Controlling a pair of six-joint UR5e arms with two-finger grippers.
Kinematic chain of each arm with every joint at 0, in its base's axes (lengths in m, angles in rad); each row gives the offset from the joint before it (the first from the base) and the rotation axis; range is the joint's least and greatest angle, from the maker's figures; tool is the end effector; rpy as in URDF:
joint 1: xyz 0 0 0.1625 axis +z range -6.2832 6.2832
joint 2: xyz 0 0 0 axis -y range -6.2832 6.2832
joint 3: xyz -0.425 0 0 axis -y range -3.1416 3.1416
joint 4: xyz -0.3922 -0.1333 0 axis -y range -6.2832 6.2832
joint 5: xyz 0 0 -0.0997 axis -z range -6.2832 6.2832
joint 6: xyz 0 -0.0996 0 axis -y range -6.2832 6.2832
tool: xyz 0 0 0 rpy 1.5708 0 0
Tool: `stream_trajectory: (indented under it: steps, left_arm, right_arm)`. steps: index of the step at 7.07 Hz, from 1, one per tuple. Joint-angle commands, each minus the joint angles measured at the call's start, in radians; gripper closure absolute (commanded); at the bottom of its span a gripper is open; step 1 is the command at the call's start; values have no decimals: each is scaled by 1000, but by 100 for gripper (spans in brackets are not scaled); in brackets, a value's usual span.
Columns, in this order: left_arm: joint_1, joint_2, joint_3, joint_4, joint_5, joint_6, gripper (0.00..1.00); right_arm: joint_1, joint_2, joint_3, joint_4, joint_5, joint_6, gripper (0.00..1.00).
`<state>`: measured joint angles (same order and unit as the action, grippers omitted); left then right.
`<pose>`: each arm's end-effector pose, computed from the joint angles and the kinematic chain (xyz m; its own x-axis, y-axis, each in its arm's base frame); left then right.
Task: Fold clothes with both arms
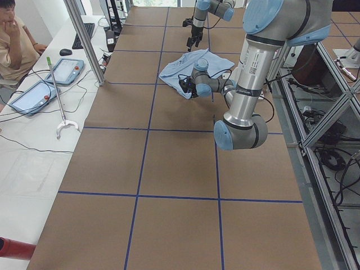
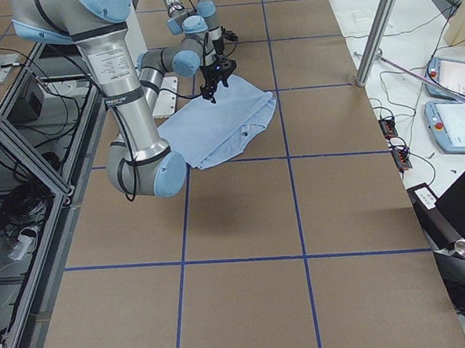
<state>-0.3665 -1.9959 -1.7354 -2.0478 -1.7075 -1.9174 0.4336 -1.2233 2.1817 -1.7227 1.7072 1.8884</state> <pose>0.5507 -0.3396 0.2919 0.3414 -0.4915 -0.8012 0.3823 0.8513 -0.3594 -0.4129 -0.3231 0.2375 0.4944 0.5698 0.6564 -0.5069 0.8024 -0.3148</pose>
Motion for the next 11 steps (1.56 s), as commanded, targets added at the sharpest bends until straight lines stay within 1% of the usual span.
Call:
stream_trajectory:
  steps: [1,2,3,4,5,6,8,9,10,11]
  left_arm:
    - [0,-3,7,0,3,2,54]
    - [0,-3,8,0,3,2,58]
    - [0,-4,8,5,3,2,70]
    - [-2,-7,8,8,3,2,94]
    - [-5,-7,7,21,5,3,100]
    - [-20,-9,-3,35,6,20,100]
    - [-73,-12,-9,63,5,136,100]
    - [-78,-12,-9,63,3,147,100]
    - [-78,-26,-18,70,-1,144,82]
    - [-71,-35,-18,80,0,132,57]
  right_arm:
    - [-1,-1,-11,0,2,0,0]
    - [-1,-1,-13,0,0,-2,0]
    - [-1,-1,-14,0,2,0,0]
    - [-3,1,-20,0,2,-2,0]
    - [-3,4,-23,0,2,0,0]
    - [-3,4,-25,0,2,0,0]
    - [-3,5,-33,2,2,1,0]
    - [-4,10,-33,2,0,5,0]
    - [-4,7,-33,2,-1,3,0]
    - [-4,7,-34,2,-6,2,0]
